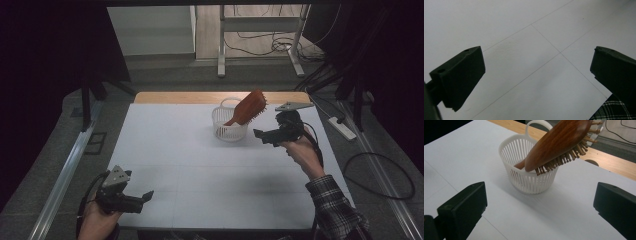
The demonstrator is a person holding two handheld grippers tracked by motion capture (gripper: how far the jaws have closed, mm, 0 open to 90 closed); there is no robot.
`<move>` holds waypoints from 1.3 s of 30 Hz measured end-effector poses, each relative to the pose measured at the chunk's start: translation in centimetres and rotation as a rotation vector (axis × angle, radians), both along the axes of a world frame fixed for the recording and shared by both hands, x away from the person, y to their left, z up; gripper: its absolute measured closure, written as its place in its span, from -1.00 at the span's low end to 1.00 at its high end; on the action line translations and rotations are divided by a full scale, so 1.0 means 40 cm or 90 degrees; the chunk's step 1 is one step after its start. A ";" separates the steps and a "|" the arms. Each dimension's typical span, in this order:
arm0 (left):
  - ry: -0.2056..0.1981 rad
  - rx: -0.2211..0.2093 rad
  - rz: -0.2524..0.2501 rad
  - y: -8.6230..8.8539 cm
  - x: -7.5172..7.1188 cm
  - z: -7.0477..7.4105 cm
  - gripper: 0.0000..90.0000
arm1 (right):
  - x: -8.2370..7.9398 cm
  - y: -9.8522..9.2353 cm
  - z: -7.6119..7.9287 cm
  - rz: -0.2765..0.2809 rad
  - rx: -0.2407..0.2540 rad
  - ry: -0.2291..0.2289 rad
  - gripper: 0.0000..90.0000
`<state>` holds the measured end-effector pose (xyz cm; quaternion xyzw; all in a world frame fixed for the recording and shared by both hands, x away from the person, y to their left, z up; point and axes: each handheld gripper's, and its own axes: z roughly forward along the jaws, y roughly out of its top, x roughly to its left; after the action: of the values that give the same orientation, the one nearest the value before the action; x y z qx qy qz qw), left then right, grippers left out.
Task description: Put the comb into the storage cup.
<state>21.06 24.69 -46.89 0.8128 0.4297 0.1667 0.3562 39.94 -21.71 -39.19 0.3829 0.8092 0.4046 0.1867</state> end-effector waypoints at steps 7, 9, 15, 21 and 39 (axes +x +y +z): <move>0.001 0.000 0.000 0.000 0.000 0.000 -1.00 | -0.014 -0.004 -0.013 0.005 -0.002 0.004 -1.00; 0.001 -0.002 -0.001 0.001 0.000 0.000 -1.00 | -0.019 -0.006 -0.016 0.004 0.000 0.007 -1.00; 0.002 -0.002 -0.001 0.000 0.000 0.000 -1.00 | -0.034 -0.012 -0.023 0.005 -0.002 0.011 -1.00; 0.002 -0.002 -0.001 0.001 0.001 0.000 -1.00 | -0.048 -0.020 -0.031 0.011 -0.003 0.024 -1.00; 0.001 -0.008 0.001 0.003 0.000 0.000 -1.00 | -0.100 -0.045 -0.038 0.012 -0.006 0.017 -1.00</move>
<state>21.07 24.81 -46.89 0.8102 0.4319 0.1637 0.3609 35.93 -23.52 -40.71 0.3798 0.8171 0.3974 0.1736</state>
